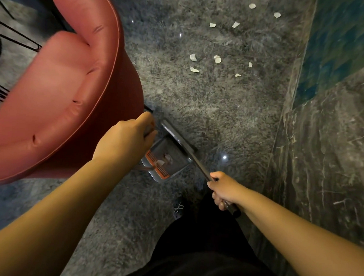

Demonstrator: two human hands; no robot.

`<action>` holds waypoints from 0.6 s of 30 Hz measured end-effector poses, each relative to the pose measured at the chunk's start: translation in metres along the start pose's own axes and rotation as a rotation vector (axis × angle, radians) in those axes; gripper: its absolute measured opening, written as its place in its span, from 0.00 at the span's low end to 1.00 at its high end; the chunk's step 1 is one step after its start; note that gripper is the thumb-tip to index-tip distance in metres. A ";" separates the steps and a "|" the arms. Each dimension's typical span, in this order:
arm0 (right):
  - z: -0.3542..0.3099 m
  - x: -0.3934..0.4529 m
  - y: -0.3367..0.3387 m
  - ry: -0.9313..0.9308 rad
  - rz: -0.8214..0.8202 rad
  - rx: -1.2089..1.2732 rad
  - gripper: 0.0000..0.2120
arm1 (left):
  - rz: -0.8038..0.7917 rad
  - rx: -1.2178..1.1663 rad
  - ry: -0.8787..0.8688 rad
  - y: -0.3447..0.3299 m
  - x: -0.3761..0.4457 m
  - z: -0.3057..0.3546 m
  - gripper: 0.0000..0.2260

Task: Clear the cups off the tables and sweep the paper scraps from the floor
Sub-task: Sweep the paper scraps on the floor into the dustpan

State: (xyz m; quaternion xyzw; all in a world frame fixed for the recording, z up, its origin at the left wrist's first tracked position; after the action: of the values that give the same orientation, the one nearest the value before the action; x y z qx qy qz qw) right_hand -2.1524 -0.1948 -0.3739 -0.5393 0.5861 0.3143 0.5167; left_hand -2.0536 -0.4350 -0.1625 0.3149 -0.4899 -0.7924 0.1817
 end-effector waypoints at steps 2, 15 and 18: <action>0.011 -0.012 -0.001 0.017 0.000 -0.006 0.16 | 0.007 -0.022 0.004 0.005 0.001 -0.002 0.10; -0.035 -0.066 0.052 0.157 0.076 0.187 0.11 | 0.198 -0.150 -0.045 0.059 0.042 0.020 0.07; -0.064 -0.069 0.087 0.199 0.118 0.244 0.10 | 0.207 -0.176 -0.048 0.070 0.074 0.033 0.07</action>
State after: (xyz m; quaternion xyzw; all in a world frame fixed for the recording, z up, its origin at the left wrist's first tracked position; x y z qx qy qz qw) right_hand -2.2606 -0.2138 -0.3077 -0.4657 0.6986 0.2158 0.4985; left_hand -2.1320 -0.4891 -0.1134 0.2263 -0.4524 -0.8167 0.2776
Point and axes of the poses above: each hand's wrist, its own x-axis towards the middle knuckle, its own y-axis out of the back of the hand, z = x × y, the point moved 9 cm from there along x, towards the middle knuckle, and after that the axes turned 12 degrees about -z, right-handed, at the moved point
